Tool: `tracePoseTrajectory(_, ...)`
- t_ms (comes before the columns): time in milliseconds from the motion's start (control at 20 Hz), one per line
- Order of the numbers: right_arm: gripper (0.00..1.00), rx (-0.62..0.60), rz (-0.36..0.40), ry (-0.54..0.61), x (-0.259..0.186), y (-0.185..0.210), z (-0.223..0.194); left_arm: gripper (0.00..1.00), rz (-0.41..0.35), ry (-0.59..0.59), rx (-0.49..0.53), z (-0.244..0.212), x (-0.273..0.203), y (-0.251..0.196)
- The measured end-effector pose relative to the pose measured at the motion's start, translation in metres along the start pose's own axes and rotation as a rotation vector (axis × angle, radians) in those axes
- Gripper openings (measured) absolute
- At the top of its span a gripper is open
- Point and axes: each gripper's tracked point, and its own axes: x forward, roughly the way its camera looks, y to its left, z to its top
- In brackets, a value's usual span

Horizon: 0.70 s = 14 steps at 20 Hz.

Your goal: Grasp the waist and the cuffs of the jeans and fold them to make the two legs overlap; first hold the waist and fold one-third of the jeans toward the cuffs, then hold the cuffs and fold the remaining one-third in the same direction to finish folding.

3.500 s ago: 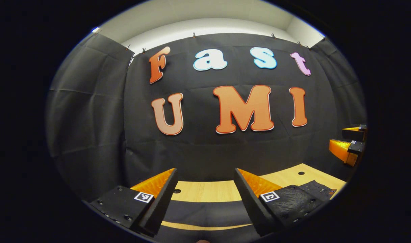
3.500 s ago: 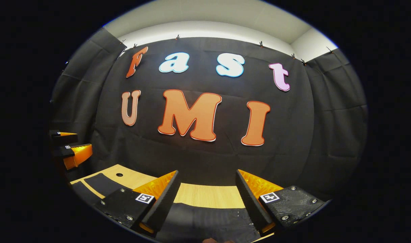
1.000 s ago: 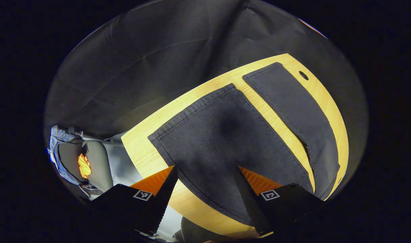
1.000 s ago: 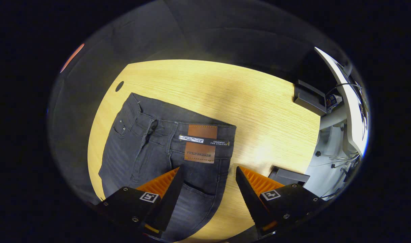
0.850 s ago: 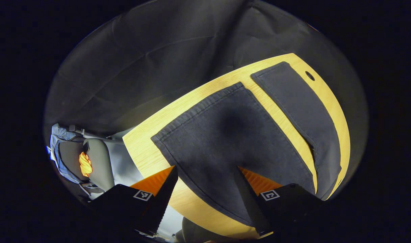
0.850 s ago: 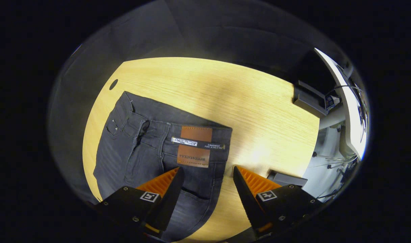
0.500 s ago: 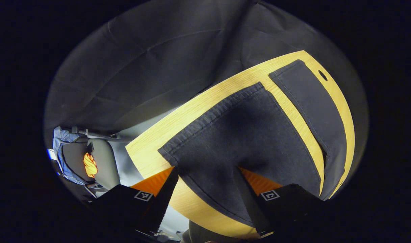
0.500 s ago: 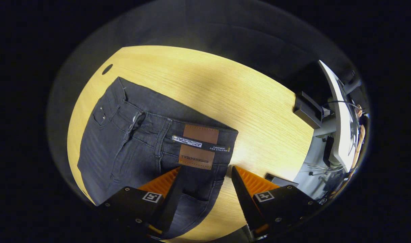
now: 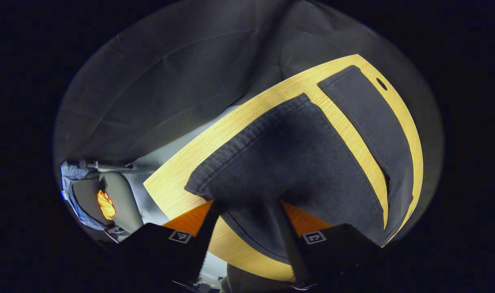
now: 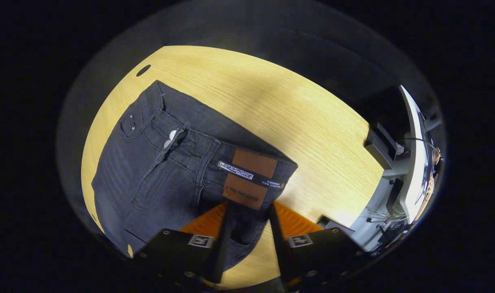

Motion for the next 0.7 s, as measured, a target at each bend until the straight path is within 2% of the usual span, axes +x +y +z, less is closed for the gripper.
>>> tracePoseTrajectory(50,0.36,-0.021,0.007,0.002,-0.002,0.002,-0.001,0.75,-0.005,-0.018,0.024,0.001,0.001,-0.005)
tracePoseTrajectory(100,0.41,-0.031,0.009,-0.005,-0.002,0.001,-0.001,0.54,-0.017,-0.04,0.049,0.001,0.001,-0.014)
tracePoseTrajectory(150,0.31,-0.055,0.017,-0.005,-0.002,0.001,-0.002,0.33,-0.011,-0.064,0.075,0.004,0.001,-0.02)
tracePoseTrajectory(200,0.3,-0.028,0.038,-0.003,-0.002,0.003,-0.002,0.12,0.001,-0.086,0.104,0.007,0.003,-0.023)
tracePoseTrajectory(250,0.19,0.005,0.066,0.0,-0.003,0.006,0.0,0.09,0.0,-0.109,0.127,0.004,0.003,-0.024)
tracePoseTrajectory(350,0.19,0.102,0.163,0.021,-0.003,0.01,0.002,0.08,-0.04,-0.121,0.105,0.006,0.001,-0.023)
tracePoseTrajectory(400,0.19,0.177,0.213,0.053,-0.008,0.011,-0.001,0.01,-0.069,-0.088,0.088,0.002,0.001,-0.023)
tracePoseTrajectory(450,0.09,0.238,0.255,0.057,-0.007,0.012,0.0,0.01,-0.092,-0.083,0.061,0.003,-0.001,-0.025)
tracePoseTrajectory(650,0.09,0.314,0.35,0.008,-0.014,0.017,0.005,0.01,-0.185,-0.084,-0.032,0.013,-0.017,-0.037)
tracePoseTrajectory(700,0.13,0.335,0.366,-0.012,-0.018,0.017,0.008,0.01,-0.217,-0.097,-0.041,0.018,-0.026,-0.044)
